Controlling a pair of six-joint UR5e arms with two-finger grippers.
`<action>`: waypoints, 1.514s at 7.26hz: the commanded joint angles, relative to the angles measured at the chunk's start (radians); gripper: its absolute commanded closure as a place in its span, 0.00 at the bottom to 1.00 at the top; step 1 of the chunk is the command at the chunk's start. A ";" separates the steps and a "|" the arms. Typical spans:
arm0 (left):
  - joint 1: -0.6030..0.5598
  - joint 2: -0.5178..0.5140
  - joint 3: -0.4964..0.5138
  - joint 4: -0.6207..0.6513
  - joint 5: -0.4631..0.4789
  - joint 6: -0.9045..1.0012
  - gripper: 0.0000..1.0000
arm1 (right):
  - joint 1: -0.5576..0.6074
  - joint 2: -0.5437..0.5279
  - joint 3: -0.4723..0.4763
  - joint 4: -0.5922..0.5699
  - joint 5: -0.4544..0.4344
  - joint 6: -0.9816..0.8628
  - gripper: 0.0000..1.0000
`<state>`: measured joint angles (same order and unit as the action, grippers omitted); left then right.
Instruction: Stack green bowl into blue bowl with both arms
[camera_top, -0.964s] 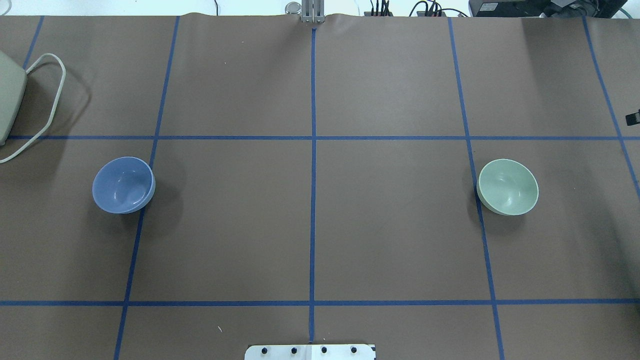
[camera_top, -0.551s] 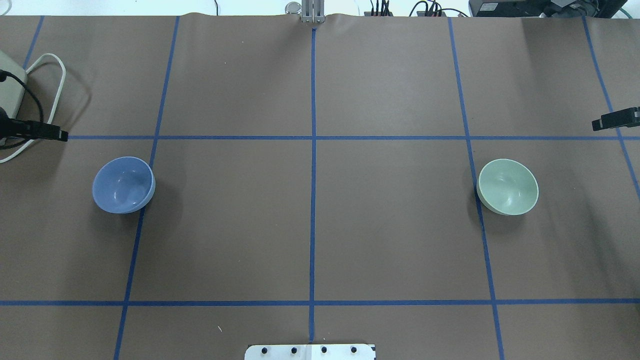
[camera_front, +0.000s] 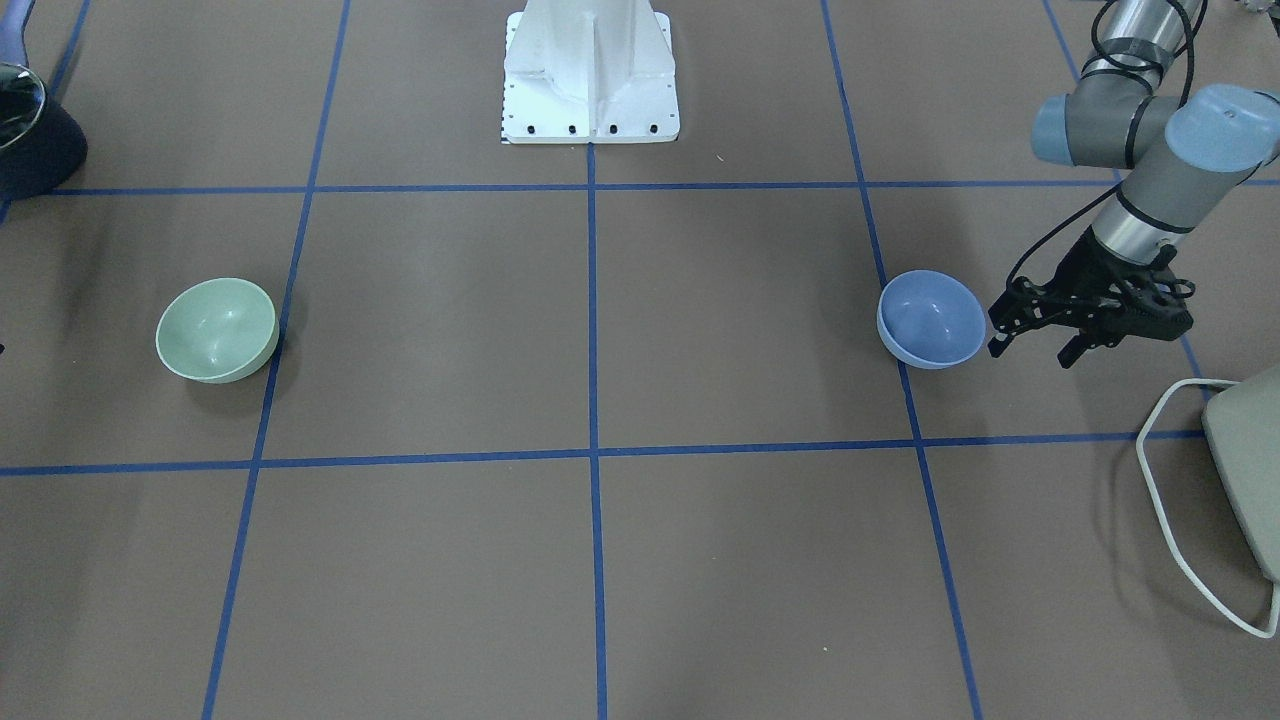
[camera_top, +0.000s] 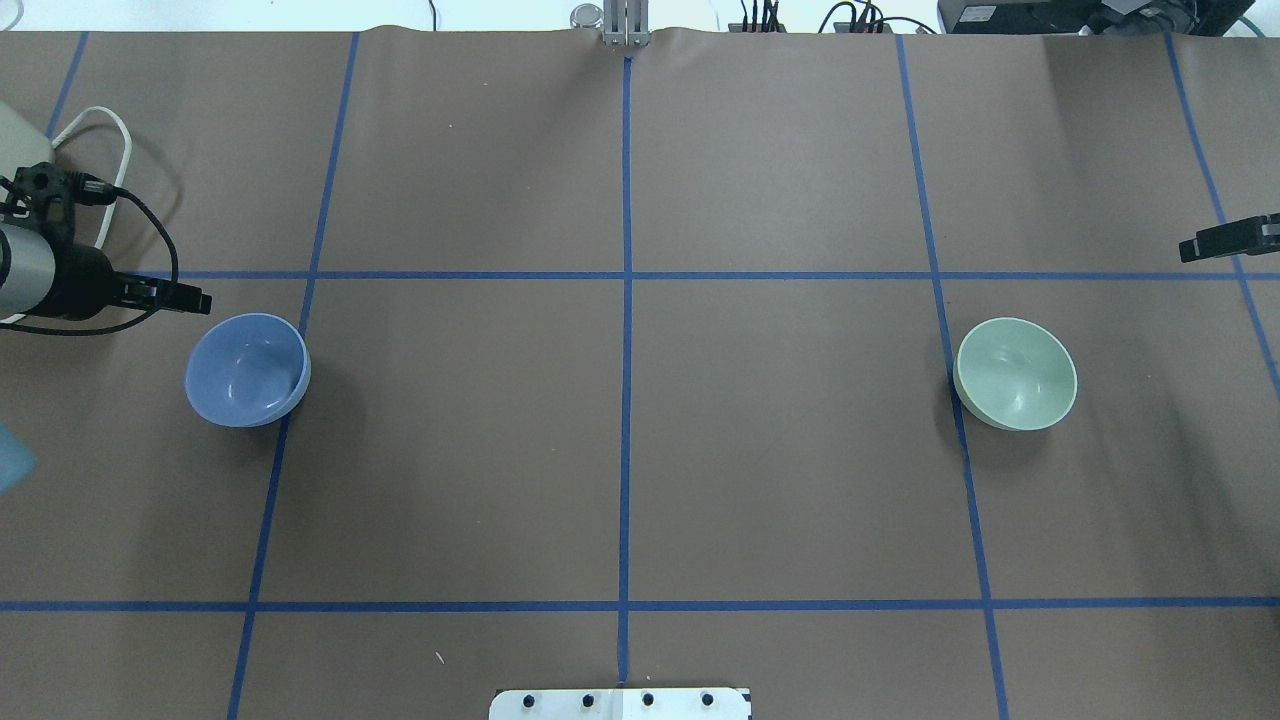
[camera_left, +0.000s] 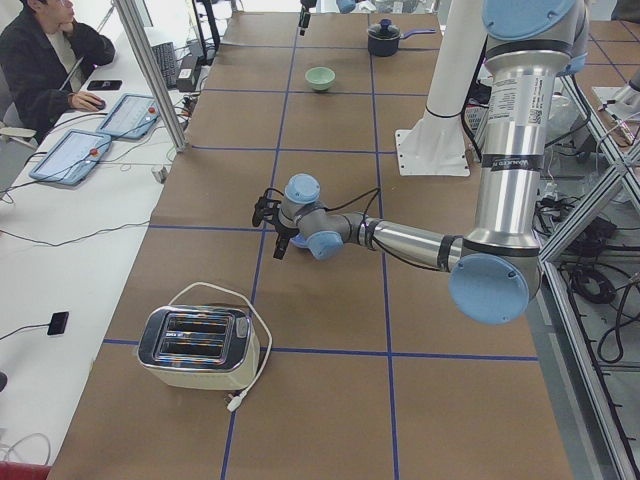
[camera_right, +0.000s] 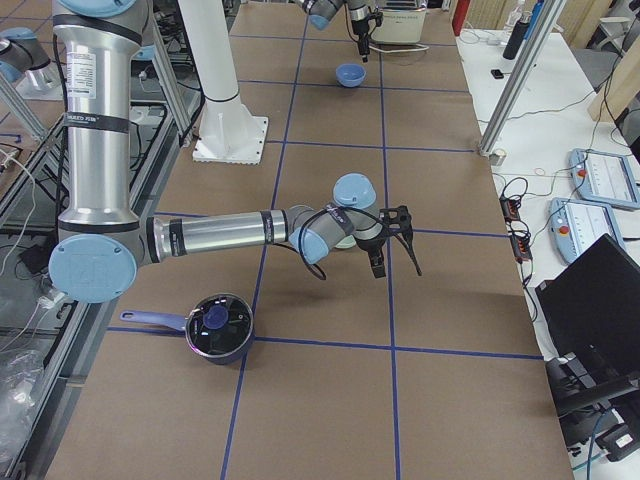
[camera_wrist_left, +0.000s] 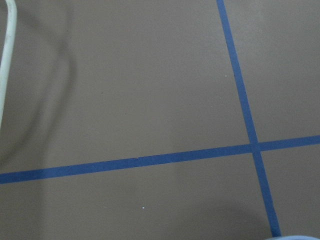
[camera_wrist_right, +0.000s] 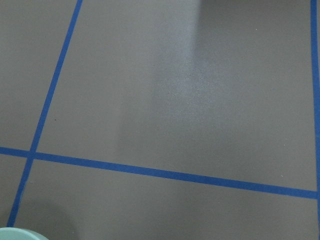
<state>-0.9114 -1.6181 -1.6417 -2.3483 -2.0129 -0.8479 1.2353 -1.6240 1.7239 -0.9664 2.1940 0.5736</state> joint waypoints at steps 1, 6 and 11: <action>0.045 0.001 -0.009 0.000 0.016 0.006 0.23 | 0.000 0.006 -0.001 0.000 -0.003 0.000 0.00; 0.074 -0.002 -0.029 -0.034 0.013 0.004 1.00 | 0.000 0.006 -0.006 0.000 -0.003 -0.001 0.00; 0.101 -0.124 -0.107 0.044 0.016 -0.168 1.00 | 0.000 0.006 -0.003 0.000 -0.002 0.000 0.00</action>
<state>-0.8304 -1.6672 -1.7292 -2.3563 -2.0018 -0.9167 1.2348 -1.6183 1.7200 -0.9664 2.1920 0.5735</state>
